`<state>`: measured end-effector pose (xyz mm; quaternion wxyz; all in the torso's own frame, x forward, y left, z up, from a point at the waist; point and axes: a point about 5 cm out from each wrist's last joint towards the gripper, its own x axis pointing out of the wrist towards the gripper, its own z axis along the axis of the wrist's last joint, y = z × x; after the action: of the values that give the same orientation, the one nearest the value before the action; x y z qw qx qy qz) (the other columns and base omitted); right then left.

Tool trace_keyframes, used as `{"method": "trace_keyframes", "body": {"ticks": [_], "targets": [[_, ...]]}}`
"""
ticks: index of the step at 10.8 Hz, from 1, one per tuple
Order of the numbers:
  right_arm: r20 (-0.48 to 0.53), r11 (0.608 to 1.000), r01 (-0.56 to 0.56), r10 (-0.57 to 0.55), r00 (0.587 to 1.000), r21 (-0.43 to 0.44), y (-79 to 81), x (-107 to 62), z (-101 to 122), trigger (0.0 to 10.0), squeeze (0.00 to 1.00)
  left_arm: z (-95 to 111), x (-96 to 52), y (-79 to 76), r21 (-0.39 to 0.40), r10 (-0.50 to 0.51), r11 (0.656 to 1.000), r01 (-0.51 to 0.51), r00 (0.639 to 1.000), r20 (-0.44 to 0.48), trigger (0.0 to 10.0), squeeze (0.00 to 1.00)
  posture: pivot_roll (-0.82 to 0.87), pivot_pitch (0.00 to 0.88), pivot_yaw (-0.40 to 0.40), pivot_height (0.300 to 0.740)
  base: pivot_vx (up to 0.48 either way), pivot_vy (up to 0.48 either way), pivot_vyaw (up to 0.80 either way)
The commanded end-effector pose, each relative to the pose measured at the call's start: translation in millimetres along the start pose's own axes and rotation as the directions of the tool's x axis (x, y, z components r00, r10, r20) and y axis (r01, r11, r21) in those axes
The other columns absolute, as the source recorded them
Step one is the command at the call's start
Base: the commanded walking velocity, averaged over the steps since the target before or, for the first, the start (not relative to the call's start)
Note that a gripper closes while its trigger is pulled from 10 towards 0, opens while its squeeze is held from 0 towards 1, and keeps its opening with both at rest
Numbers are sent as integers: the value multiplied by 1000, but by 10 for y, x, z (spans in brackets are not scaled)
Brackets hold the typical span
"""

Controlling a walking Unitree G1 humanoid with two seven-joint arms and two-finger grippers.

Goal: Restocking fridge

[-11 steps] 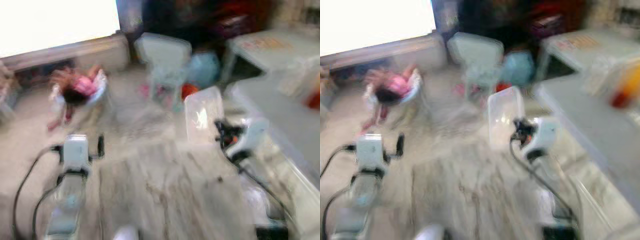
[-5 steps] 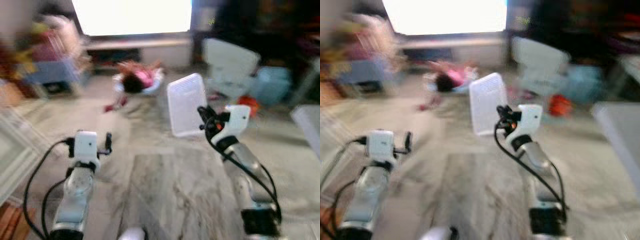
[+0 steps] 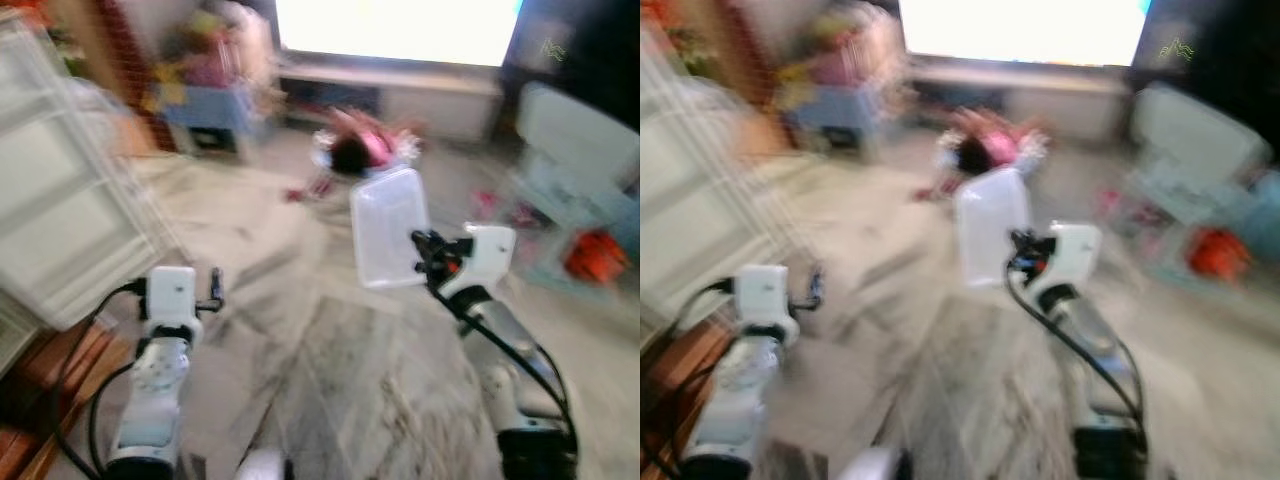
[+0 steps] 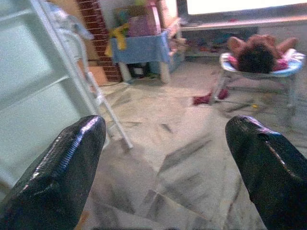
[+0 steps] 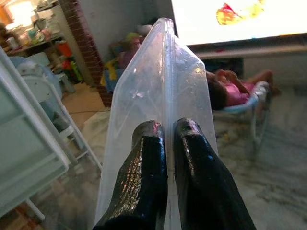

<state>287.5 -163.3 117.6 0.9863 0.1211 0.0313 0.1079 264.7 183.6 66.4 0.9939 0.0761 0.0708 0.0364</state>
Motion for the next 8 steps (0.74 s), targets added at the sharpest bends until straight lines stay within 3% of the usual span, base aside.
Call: {"method": "trace_keyframes", "body": {"ticks": [1,3,6,8], "targets": [[37,1000,-25,24,999,10,88,105,84,10000,0,64,54,53,29,16,999,-17,1000,23,10000,0,44,0,16,740,0,0,800],[33,999,-50,49,998,13,83,154,113,10000,0,156,56,-80,7,-59,998,59,997,47,10000,0,85,0,-8,740,0,0,800],[15,994,-103,102,995,23,206,172,65,10000,0,173,55,-12,-19,11,1000,-10,999,50,10000,0,88,0,-17,740,0,0,800],[14,993,-118,118,993,18,224,185,64,10000,0,189,57,-26,-37,-17,999,19,999,51,10000,0,83,0,-16,740,0,0,800]]}}
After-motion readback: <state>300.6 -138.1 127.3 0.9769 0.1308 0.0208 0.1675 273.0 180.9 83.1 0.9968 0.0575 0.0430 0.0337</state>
